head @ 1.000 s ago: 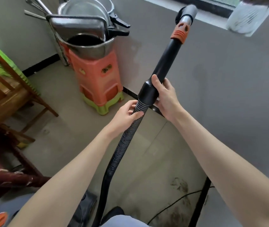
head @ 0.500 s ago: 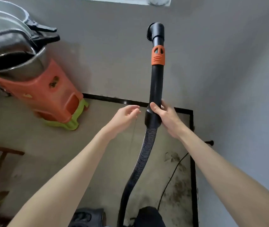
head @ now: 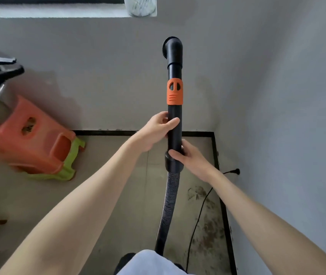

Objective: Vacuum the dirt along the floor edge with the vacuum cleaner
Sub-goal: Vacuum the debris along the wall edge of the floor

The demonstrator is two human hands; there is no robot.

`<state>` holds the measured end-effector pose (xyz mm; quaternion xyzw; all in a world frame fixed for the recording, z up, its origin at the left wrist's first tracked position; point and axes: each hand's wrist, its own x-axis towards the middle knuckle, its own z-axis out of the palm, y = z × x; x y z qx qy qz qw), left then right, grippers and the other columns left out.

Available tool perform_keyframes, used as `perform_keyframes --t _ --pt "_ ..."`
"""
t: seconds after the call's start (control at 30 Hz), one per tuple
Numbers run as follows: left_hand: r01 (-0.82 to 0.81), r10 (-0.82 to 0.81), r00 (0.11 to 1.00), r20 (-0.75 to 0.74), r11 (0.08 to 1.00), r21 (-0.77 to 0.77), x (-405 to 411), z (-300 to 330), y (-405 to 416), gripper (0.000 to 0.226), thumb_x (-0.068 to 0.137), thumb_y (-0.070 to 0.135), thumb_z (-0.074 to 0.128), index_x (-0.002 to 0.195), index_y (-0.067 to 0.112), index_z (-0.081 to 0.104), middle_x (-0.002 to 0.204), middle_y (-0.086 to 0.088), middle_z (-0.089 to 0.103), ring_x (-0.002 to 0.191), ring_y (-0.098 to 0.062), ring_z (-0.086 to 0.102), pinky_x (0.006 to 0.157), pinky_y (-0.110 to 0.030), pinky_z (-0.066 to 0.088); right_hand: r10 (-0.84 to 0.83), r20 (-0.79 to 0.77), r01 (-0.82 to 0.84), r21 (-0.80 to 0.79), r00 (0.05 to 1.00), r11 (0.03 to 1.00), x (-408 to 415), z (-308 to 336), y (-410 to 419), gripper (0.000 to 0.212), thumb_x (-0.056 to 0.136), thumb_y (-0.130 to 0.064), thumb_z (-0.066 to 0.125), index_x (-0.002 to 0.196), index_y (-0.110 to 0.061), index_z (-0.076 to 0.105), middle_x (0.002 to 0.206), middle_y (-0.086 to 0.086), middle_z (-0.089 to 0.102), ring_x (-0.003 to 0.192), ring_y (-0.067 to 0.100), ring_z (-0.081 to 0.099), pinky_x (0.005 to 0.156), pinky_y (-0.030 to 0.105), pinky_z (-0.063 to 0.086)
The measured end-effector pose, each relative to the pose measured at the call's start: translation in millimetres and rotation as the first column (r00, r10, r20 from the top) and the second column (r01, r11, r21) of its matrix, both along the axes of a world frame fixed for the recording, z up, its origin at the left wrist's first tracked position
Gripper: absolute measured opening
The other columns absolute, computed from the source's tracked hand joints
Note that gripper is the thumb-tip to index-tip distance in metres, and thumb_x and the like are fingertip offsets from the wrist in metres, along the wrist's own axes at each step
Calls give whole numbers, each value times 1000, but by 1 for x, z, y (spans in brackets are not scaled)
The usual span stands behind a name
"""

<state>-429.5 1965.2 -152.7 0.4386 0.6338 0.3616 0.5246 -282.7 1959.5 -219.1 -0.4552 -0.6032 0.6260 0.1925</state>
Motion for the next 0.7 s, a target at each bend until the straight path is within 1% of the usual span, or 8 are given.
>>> perform_keyframes --t 0.1,0.13,0.27,0.37,0.47,0.53,0.63,0.7 --pt "-14 15 998 53 1000 -26 1 -5 3 35 98 16 51 131 7 46 119 -10 61 106 -22 62 88 -32 53 23 73 -25 19 997 1000 5 -4 10 26 93 -19 64 117 -18 55 113 2 66 104 18 63 81 21 50" --pt "-22 24 998 63 999 -28 1 -7 4 34 97 15 51 130 8 46 118 -9 61 105 -21 62 87 -31 53 22 88 -24 21 996 999 6 -5 13 25 92 -18 66 116 -19 55 112 2 66 104 17 63 79 20 49" --pt "10 -9 1000 29 999 -32 3 -18 11 30 96 14 53 126 12 47 118 -10 59 110 -26 60 95 -42 51 -16 101 17 -11 995 1000 3 -15 23 29 87 -8 70 113 -14 59 110 6 67 101 20 63 84 26 51" --pt "49 -49 999 2 998 -43 0 -31 20 27 96 14 53 123 13 49 118 -9 59 110 -26 60 95 -43 51 -59 143 63 -27 988 998 -2 -28 28 30 83 -5 73 111 -9 62 110 9 69 100 20 64 85 29 51" --pt "81 -79 996 39 995 -57 -5 -52 33 26 95 12 54 121 13 50 118 -6 59 106 -24 62 92 -40 53 -113 160 123 -53 981 991 -5 -46 32 29 85 -7 72 111 -11 62 112 7 68 102 18 62 80 25 48" --pt "118 -114 991 67 992 -53 -11 -65 48 22 95 11 55 117 15 51 115 -4 60 99 -19 64 87 -35 55 -146 165 159 -68 975 985 -9 -56 38 29 86 -8 70 113 -12 61 112 4 67 102 15 60 76 21 47" --pt "211 -202 973 113 975 -69 -24 -83 79 17 95 10 54 109 20 52 108 -1 61 92 -12 64 78 -27 56 -243 191 265 -98 951 959 -20 -72 51 33 88 -10 69 120 -11 60 116 5 66 106 18 61 83 26 46" --pt "283 -269 953 138 955 -91 -32 -93 99 14 95 10 54 105 20 52 105 -2 61 91 -13 64 79 -29 57 -334 215 364 -117 918 924 -31 -80 57 36 88 -12 70 122 -11 60 118 7 66 107 21 62 87 28 47"
